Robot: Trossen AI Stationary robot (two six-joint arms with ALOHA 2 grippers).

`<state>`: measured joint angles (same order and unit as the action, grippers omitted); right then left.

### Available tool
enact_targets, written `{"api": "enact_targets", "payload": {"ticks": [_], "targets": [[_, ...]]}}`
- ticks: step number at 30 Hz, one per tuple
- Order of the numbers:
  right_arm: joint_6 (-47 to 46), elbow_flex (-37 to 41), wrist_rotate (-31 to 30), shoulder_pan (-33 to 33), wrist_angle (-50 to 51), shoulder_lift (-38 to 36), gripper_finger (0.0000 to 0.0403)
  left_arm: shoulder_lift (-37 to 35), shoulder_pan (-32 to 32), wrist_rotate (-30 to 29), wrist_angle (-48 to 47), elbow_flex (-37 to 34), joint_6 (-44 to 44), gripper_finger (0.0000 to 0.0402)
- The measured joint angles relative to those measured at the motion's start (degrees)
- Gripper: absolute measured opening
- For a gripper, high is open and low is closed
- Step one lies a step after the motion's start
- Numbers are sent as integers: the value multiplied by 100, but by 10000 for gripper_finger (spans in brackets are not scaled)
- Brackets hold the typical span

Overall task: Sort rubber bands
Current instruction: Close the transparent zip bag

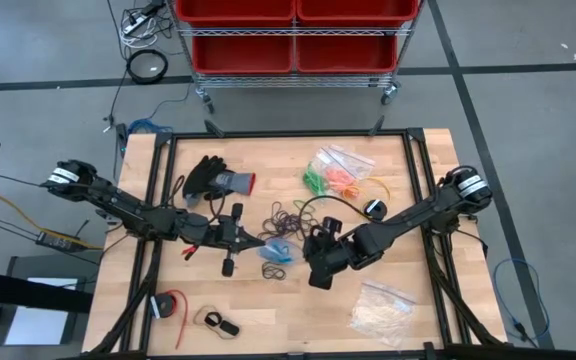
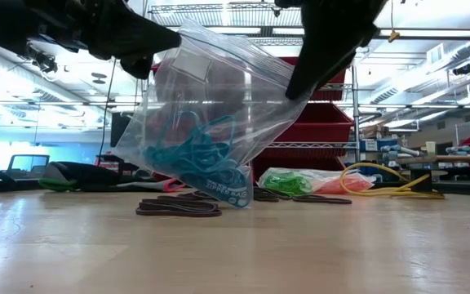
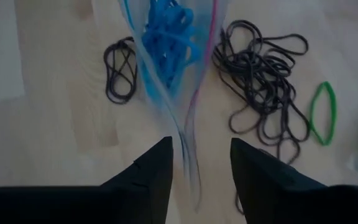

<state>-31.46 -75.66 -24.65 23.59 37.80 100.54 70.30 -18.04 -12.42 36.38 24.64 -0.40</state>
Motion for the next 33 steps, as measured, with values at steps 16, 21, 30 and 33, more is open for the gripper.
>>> {"api": "enact_targets", "payload": {"ticks": [16,21,30,33], "targets": [[222,2,89,-53,-17,69,6,0,-2,-138,-149,0,-9,0],[111,2,90,-55,161,69,3,0,-2,-149,-146,0,0,0],[140,2,161,-77,148,67,1,-25,-2,-346,-182,0,21,34],[155,2,198,-79,151,65,0,-94,-2,-344,-287,0,26,65]]}}
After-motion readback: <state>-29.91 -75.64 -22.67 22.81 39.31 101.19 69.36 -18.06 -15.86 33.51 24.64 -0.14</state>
